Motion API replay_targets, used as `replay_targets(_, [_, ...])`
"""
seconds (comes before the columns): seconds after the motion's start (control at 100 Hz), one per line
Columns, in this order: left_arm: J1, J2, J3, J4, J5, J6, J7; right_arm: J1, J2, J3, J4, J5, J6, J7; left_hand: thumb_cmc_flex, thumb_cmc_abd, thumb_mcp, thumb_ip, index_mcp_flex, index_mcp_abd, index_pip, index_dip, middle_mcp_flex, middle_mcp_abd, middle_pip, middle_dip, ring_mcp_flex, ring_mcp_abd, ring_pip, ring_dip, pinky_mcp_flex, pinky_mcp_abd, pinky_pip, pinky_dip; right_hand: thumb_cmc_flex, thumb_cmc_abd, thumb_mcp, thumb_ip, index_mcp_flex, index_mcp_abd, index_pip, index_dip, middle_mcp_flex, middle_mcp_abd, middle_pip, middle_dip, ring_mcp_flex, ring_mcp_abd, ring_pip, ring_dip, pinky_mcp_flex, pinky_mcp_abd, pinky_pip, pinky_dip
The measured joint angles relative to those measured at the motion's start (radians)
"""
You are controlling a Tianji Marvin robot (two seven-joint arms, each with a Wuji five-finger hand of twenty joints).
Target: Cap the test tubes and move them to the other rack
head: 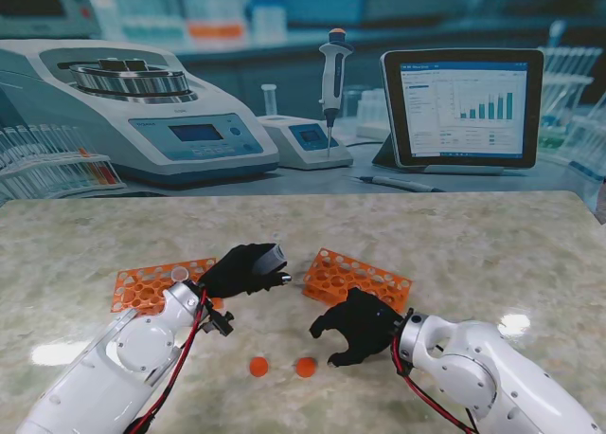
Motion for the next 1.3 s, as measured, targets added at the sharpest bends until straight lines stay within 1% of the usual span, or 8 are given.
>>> replay_targets(0.02, [-0.001, 0.000, 0.001, 0.000, -0.001, 0.000, 0.000, 0.002, 0.000, -0.004, 0.002, -0.003, 0.000, -0.002, 0.000, 0.000, 0.005, 0.000, 0.000, 0.000, 0.000, 0.000, 0.000, 0.000, 0.000, 0.000, 0.000, 0.000, 0.000, 0.000, 0.000, 0.000, 0.000, 0.000, 0.000, -0.002, 0.000, -0.006, 0.000, 0.000, 0.000, 0.003, 0.000, 0.000, 0.001, 0.002, 0.000, 0.000, 0.000, 0.002, 0.000, 0.000, 0.000, 0.000])
replay_targets(0.36, [-0.003, 0.001, 0.005, 0.000, -0.008, 0.004, -0.012, 0.056, 0.003, -0.097, 0.037, -0.052, 0.011, -0.025, -0.001, 0.000, 0.005, 0.000, 0.000, 0.000, 0.000, 0.000, 0.000, 0.000, 0.000, 0.000, 0.001, -0.001, 0.000, -0.005, 0.000, -0.001, 0.000, 0.000, 0.011, -0.027, 0.026, -0.007, 0.000, 0.000, 0.001, 0.029, 0.000, 0.000, 0.016, 0.032, 0.002, 0.000, 0.014, 0.047, 0.016, -0.020, 0.015, 0.021])
replay_targets(0.45, [-0.003, 0.001, 0.005, -0.001, -0.008, 0.004, -0.013, 0.073, 0.004, -0.124, 0.048, -0.057, 0.018, -0.034, -0.001, 0.000, 0.005, 0.000, 0.000, 0.000, 0.000, 0.000, 0.000, 0.000, 0.000, 0.000, 0.001, -0.001, 0.000, -0.007, 0.000, -0.001, 0.000, 0.000, 0.012, -0.038, 0.041, -0.009, 0.008, 0.000, 0.012, 0.043, 0.000, 0.000, 0.028, 0.043, 0.011, 0.000, 0.043, 0.062, 0.019, -0.022, 0.024, 0.025])
replay_targets(0.64, [0.002, 0.002, 0.001, -0.010, -0.007, 0.001, -0.016, 0.111, 0.005, -0.186, 0.075, -0.077, 0.027, -0.069, -0.001, 0.000, 0.005, 0.000, 0.000, 0.000, 0.000, 0.000, 0.000, 0.000, 0.000, 0.000, 0.001, -0.001, 0.000, -0.011, 0.000, -0.001, 0.000, 0.000, 0.024, -0.050, 0.053, -0.010, 0.008, 0.000, 0.012, 0.062, 0.000, 0.000, 0.041, 0.060, 0.011, 0.000, 0.043, 0.086, 0.029, -0.033, 0.028, 0.038])
replay_targets(0.94, [0.006, 0.004, -0.002, -0.018, -0.005, 0.001, -0.017, 0.128, 0.004, -0.229, 0.090, -0.123, 0.036, -0.111, -0.001, 0.000, 0.005, 0.000, 0.000, 0.000, 0.000, 0.000, 0.000, 0.000, 0.000, 0.000, 0.001, -0.001, 0.000, -0.014, 0.000, -0.001, 0.000, 0.001, 0.034, -0.051, 0.066, -0.010, 0.009, 0.000, 0.012, 0.077, -0.005, 0.000, 0.069, 0.095, 0.011, -0.001, 0.065, 0.122, 0.031, -0.035, 0.040, 0.051])
replay_targets(0.98, [0.006, 0.004, -0.002, -0.018, -0.005, 0.001, -0.017, 0.129, 0.005, -0.234, 0.091, -0.127, 0.037, -0.116, -0.001, 0.000, 0.005, 0.000, 0.000, 0.000, 0.000, 0.000, 0.000, 0.000, 0.000, 0.000, 0.001, -0.001, 0.000, -0.015, 0.000, -0.001, 0.000, 0.001, 0.034, -0.051, 0.067, -0.013, 0.009, 0.000, 0.012, 0.078, -0.005, 0.000, 0.069, 0.096, 0.014, -0.001, 0.086, 0.124, 0.031, -0.035, 0.042, 0.051])
replay_targets(1.02, [0.006, 0.004, -0.001, -0.019, -0.006, 0.001, -0.018, 0.131, 0.005, -0.239, 0.093, -0.131, 0.038, -0.119, -0.001, 0.000, 0.005, 0.000, 0.000, 0.000, 0.000, 0.000, 0.000, 0.000, 0.000, 0.000, 0.001, -0.001, 0.000, -0.015, 0.000, -0.001, 0.000, 0.001, 0.034, -0.054, 0.067, -0.015, 0.009, 0.000, 0.012, 0.078, -0.005, 0.000, 0.071, 0.097, 0.010, -0.002, 0.083, 0.134, 0.031, -0.044, 0.050, 0.052])
replay_targets(1.3, [0.005, 0.005, 0.002, -0.019, -0.007, 0.002, -0.019, 0.147, 0.007, -0.277, 0.102, -0.157, 0.059, -0.126, -0.001, 0.000, 0.006, 0.000, 0.000, 0.000, 0.000, 0.000, 0.000, 0.000, 0.000, 0.000, 0.001, -0.001, 0.000, -0.015, 0.000, -0.001, 0.000, 0.001, 0.028, -0.073, 0.067, -0.016, 0.009, 0.000, 0.024, 0.102, -0.006, 0.000, 0.094, 0.117, 0.011, -0.004, 0.108, 0.161, 0.041, -0.045, 0.063, 0.075])
